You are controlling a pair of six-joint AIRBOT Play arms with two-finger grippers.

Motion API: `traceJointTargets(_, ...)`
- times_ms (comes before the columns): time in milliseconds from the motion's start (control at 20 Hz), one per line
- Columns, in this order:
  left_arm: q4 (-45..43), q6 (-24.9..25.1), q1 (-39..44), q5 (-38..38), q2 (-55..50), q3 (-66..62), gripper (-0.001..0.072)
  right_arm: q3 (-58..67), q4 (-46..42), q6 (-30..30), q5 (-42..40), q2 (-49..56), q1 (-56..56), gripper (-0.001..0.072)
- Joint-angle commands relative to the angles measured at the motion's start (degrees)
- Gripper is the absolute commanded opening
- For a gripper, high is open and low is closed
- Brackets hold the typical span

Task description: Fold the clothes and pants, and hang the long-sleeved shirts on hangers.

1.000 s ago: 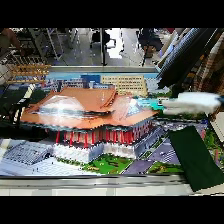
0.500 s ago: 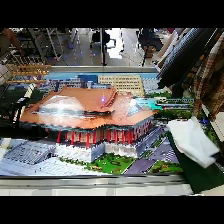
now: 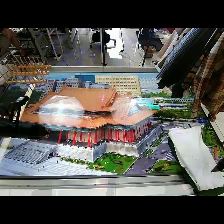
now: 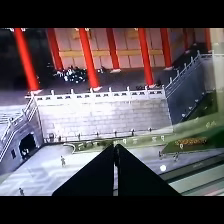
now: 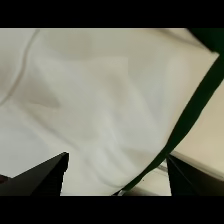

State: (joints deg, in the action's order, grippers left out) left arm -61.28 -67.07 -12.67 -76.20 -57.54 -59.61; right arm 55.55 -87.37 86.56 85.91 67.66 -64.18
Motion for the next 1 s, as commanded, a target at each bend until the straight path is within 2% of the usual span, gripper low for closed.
traceJointTargets(0, -0.13, 0.04, -0.07, 3.50, 0.02, -0.98, 0.0006, 6.36, 15.74, -1.49, -2.95, -0.11, 0.07, 0.0695)
traceJointTargets(50, -1.36, 0.00, -0.07, 5.03, -0.04, -1.99, 0.0006, 8.33, 27.06, -3.54, -3.50, -0.13, 0.85, 0.0695)
traceJointTargets(100, -3.45, -0.02, -0.07, 5.75, -0.04, -3.41, 0.0006, 9.64, 38.07, -8.17, -3.63, -0.13, 2.93, 0.0695)
traceJointTargets(200, -9.88, -2.54, -0.07, 5.51, -0.02, -7.48, 0.0006, 10.14, 51.58, -15.82, -2.93, -0.15, 10.56, 0.0694)
traceJointTargets(300, -18.62, -7.85, -0.07, 4.42, 0.07, -13.49, 0.0005, 9.92, 48.54, -19.39, -3.32, -0.11, 21.68, 0.0694)
traceJointTargets(400, -24.50, -8.81, -0.07, 5.46, 0.31, -17.92, 0.0006, 8.55, 38.95, -19.76, -5.99, -0.09, 33.64, 0.0693)
traceJointTargets(500, -26.99, -9.01, -0.07, 11.56, 0.85, -18.53, 0.0006, 7.23, 29.42, -19.74, -10.29, -0.04, 44.48, 0.0668)
traceJointTargets(550, -26.97, -9.16, -0.07, 12.61, 0.87, -18.53, 0.0006, 7.08, 26.08, -19.71, -12.79, 0.02, 48.81, 0.0579)
traceJointTargets(700, -26.97, -9.18, -0.04, 12.81, 0.79, -18.53, 0.0006, 7.08, 22.56, -19.69, -26.82, 0.02, 57.42, 0.0088)
traceJointTargets(750, -26.97, -9.18, -0.04, 12.81, 0.76, -18.53, 0.0006, 7.10, 22.60, -19.63, -31.80, 0.02, 58.53, 0.0022)
traceJointTargets(850, -26.97, -9.16, -0.04, 12.81, 0.79, -18.53, 0.0006, 7.39, 22.60, -19.67, -38.64, -0.04, 59.10, 0.0024)
traceJointTargets(950, -26.97, -9.16, -0.04, 12.81, 0.76, -18.53, 0.0006, 8.11, 23.17, -19.15, -39.43, -0.13, 59.10, 0.0038)
